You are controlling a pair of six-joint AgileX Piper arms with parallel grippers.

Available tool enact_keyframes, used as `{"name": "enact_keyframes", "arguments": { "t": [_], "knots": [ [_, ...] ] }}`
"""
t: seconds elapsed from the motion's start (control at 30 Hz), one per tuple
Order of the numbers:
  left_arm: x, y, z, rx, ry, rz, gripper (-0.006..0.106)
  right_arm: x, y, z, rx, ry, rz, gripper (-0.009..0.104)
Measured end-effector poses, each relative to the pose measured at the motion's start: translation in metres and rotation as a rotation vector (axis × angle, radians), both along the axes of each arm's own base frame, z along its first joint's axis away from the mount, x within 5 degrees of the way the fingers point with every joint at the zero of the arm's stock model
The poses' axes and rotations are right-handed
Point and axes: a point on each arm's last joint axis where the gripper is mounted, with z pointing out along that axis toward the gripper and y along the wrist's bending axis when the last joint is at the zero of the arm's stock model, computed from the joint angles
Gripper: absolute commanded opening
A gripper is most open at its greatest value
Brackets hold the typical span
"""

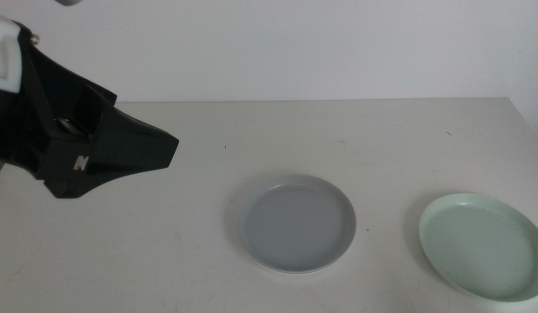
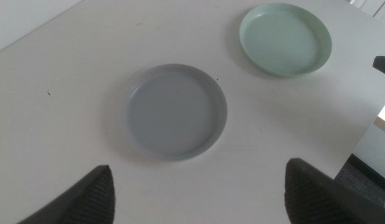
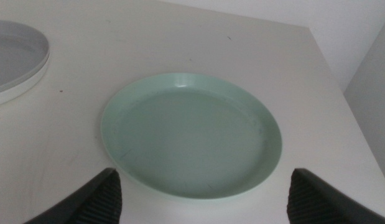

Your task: Stack the three bowls on top of each other.

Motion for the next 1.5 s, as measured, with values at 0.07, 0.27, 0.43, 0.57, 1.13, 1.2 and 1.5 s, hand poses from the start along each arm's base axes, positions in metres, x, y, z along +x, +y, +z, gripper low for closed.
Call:
{"name": "enact_keyframes", "arguments": {
  "t": [0.07,0.27,0.43,0.57,1.13,1.2,1.5],
  "knots": [
    [0.000,0.000,0.000,0.000,0.000,0.000,0.105,-0.001,0.000,0.005,0.000,0.011,0.006,0.069],
    [0.000,0.000,0.000,0.000,0.000,0.000,0.105,-0.005,0.000,0.063,-0.042,-0.008,0.014,0.069],
    [0.000,0.000,0.000,0.000,0.000,0.000,0.105,-0.003,0.000,0.100,-0.068,0.070,0.022,0.069],
    [0.000,0.000,0.000,0.000,0.000,0.000,0.105,0.002,0.000,0.125,-0.077,0.199,0.036,0.069],
    [0.000,0.000,0.000,0.000,0.000,0.000,0.105,0.090,-0.020,0.185,0.323,0.693,-0.515,0.069],
    [0.000,0.000,0.000,0.000,0.000,0.000,0.105,0.107,-0.021,0.182,0.318,0.729,-0.542,0.069],
    [0.000,0.000,0.000,0.001,0.000,0.000,0.105,0.162,-0.037,0.144,0.256,0.921,-0.647,0.069]
  ]
}}
